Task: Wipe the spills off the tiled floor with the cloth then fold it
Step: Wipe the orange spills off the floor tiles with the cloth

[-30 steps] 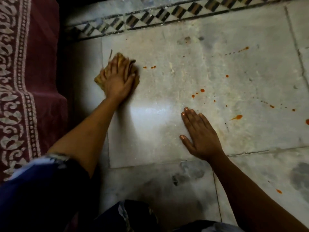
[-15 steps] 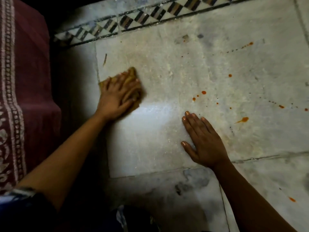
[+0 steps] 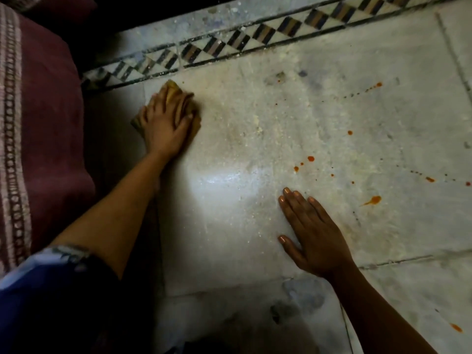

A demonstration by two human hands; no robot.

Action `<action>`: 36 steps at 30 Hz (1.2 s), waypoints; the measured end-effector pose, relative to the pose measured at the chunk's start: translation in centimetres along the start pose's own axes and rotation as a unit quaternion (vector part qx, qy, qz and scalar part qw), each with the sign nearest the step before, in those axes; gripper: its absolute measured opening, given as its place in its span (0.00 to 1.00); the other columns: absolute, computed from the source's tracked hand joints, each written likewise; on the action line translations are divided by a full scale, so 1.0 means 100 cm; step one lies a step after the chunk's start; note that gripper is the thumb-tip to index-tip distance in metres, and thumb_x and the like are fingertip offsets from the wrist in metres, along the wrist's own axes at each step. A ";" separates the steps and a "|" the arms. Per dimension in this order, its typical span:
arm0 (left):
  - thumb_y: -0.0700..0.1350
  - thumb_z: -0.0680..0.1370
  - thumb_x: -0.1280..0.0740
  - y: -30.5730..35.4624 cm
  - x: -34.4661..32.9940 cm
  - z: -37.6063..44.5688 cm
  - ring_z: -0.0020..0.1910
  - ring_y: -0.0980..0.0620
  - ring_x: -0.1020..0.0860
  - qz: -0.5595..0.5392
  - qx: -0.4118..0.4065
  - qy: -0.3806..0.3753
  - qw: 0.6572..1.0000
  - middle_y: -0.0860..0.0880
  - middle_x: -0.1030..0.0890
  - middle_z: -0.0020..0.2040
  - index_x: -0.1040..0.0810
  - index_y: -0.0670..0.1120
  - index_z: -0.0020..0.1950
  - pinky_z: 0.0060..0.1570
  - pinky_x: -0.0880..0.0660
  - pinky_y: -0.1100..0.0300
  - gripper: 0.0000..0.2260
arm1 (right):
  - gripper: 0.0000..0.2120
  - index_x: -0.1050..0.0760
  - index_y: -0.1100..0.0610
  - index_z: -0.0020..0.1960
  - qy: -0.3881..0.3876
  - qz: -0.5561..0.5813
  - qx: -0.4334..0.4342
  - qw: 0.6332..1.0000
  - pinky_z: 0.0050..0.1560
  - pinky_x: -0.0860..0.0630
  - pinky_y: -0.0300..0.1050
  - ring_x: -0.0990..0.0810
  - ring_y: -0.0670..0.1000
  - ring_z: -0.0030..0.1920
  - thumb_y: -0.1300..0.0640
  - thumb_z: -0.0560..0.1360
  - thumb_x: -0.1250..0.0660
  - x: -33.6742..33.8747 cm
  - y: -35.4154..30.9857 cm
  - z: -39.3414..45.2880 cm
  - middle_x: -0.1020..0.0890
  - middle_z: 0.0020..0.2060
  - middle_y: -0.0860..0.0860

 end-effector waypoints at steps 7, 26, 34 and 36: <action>0.63 0.77 0.52 0.082 -0.018 0.043 0.76 0.42 0.50 0.023 -0.100 -0.055 0.993 0.45 0.48 0.78 0.44 0.57 0.75 0.72 0.56 0.43 0.27 | 0.32 0.43 0.60 0.75 0.005 -0.005 0.002 1.000 0.73 0.45 0.50 0.45 0.52 0.75 0.44 0.77 0.46 0.000 0.001 0.000 0.42 0.75 0.55; 0.65 0.74 0.54 0.201 -0.046 -0.037 0.76 0.45 0.49 0.022 -0.331 -0.103 0.938 0.49 0.47 0.78 0.39 0.58 0.73 0.71 0.55 0.46 0.30 | 0.29 0.42 0.60 0.75 0.032 0.036 0.000 0.999 0.72 0.44 0.49 0.43 0.52 0.75 0.44 0.79 0.50 0.002 0.001 -0.007 0.40 0.74 0.56; 0.63 0.72 0.51 0.187 -0.042 -0.002 0.76 0.44 0.48 0.013 -0.169 -0.071 0.983 0.46 0.47 0.78 0.42 0.54 0.75 0.72 0.55 0.45 0.32 | 0.32 0.46 0.62 0.75 0.174 0.067 -0.279 0.942 0.75 0.52 0.46 0.46 0.52 0.75 0.45 0.77 0.47 0.023 0.071 -0.095 0.43 0.74 0.56; 0.63 0.73 0.52 0.214 -0.050 -0.018 0.76 0.43 0.50 0.004 -0.175 -0.085 0.981 0.45 0.47 0.78 0.42 0.55 0.75 0.72 0.56 0.45 0.31 | 0.32 0.47 0.62 0.75 0.176 0.038 -0.320 0.930 0.74 0.53 0.46 0.47 0.52 0.75 0.44 0.77 0.50 0.021 0.078 -0.106 0.44 0.75 0.56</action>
Point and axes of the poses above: each hand's wrist, its own z-axis towards the middle knuckle, its own x-axis out of the back of the hand, y = z × x, the point moved 4 cm from there along z, towards the middle knuckle
